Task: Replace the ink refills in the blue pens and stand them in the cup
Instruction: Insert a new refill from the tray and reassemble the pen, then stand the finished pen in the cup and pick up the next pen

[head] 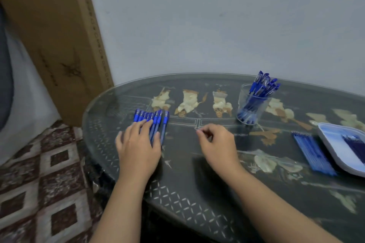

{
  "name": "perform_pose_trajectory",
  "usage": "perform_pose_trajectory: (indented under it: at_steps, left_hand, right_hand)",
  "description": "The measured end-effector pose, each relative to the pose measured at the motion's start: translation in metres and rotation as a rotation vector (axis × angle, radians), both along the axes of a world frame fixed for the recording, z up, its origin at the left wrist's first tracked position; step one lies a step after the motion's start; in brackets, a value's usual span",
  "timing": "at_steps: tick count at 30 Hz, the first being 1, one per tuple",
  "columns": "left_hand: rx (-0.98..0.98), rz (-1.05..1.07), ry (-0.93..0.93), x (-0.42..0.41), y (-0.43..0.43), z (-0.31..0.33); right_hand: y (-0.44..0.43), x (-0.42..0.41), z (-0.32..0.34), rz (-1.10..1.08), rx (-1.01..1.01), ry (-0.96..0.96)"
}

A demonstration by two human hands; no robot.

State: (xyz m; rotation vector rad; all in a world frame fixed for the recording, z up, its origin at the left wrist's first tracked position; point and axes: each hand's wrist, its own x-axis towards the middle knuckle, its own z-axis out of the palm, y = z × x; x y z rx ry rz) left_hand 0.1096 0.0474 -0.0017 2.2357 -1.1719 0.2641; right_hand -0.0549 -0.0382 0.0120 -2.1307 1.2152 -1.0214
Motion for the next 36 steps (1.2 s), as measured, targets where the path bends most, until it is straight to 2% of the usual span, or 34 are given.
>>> perform_pose_trajectory:
  at_steps: [6, 14, 18, 24, 30, 33, 36]
  left_hand:
    - [0.234, -0.003, 0.083, 0.016, 0.01, -0.008]
    - [0.242, -0.002, 0.093, 0.015, 0.01, -0.008]
    - [0.252, -0.009, 0.104, 0.015, 0.011, -0.007]
    - [0.26, -0.019, 0.124, 0.015, 0.011, -0.006]
    - [0.086, 0.03, 0.156, 0.019, 0.011, -0.003]
    - [-0.06, 0.057, 0.112, 0.013, 0.01, 0.002]
    - [-0.186, 0.021, 0.102, -0.01, 0.001, 0.014]
  right_hand:
    - [0.005, 0.064, -0.005, -0.006, 0.099, 0.105]
    - [0.007, 0.105, -0.014, -0.129, 0.072, 0.326]
    - [0.01, 0.11, -0.011, -0.202, 0.134, 0.317]
    - [0.01, 0.092, -0.003, -0.241, 0.206, 0.201]
    - [0.018, 0.028, 0.005, -0.159, 0.263, 0.045]
    - [0.014, -0.022, 0.002, -0.174, 0.204, 0.001]
    - [0.009, -0.076, -0.001, -0.211, 0.107, 0.043]
